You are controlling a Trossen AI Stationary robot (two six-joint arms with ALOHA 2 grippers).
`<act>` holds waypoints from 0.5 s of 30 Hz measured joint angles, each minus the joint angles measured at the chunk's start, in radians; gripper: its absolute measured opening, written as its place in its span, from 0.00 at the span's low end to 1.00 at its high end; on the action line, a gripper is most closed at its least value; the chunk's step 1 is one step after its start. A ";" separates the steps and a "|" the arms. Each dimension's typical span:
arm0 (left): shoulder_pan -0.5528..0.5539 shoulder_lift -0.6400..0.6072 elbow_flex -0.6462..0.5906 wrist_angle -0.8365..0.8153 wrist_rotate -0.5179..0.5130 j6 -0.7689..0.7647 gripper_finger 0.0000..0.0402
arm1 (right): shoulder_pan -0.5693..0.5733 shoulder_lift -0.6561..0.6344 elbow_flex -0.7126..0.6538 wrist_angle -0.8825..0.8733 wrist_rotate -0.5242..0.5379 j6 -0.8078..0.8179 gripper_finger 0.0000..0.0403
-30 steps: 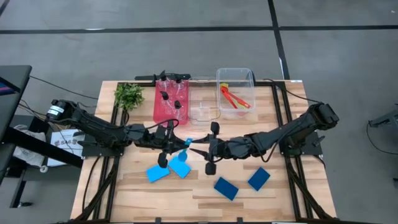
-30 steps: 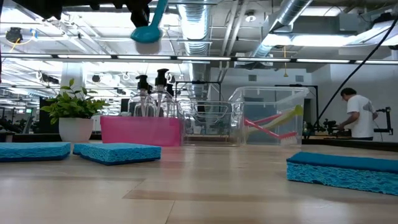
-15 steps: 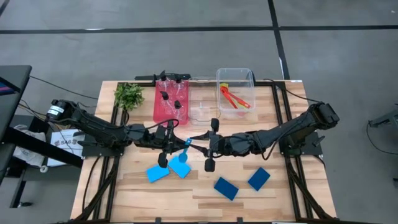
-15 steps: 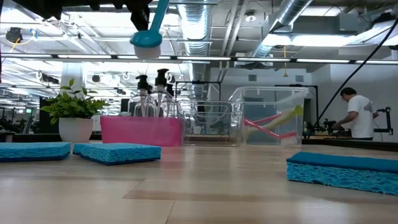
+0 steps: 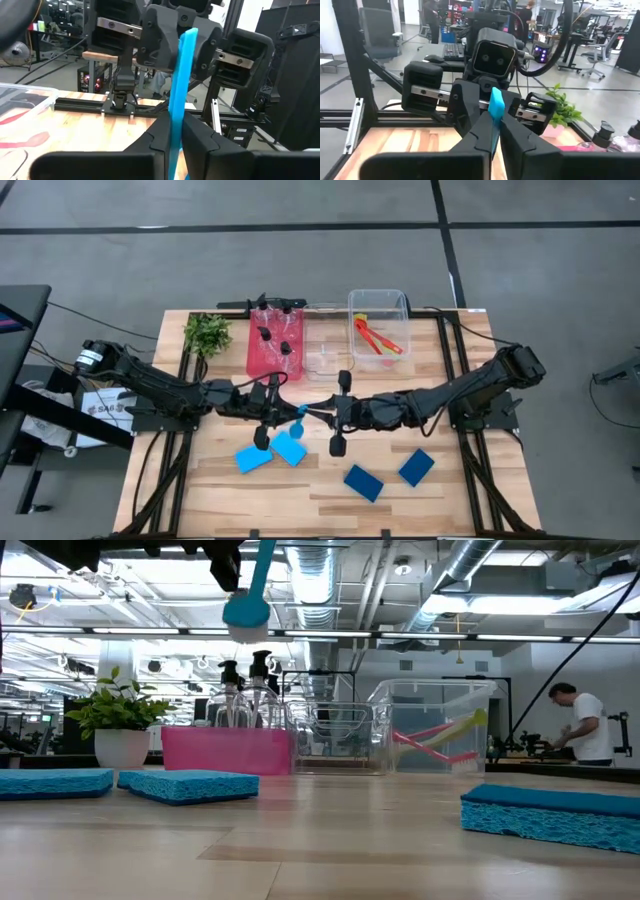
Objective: Pick & Place Kitchen Sink Supplies
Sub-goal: Put the blue dish brush into the right transparent bin
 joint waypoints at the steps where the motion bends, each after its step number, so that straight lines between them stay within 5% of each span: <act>1: 0.000 0.000 0.000 0.000 -0.001 0.000 0.07 | -0.002 0.000 0.000 0.000 -0.006 0.004 0.03; 15: 0.001 0.000 0.000 0.001 -0.007 -0.010 0.17 | -0.005 0.000 0.000 -0.006 -0.004 -0.007 0.01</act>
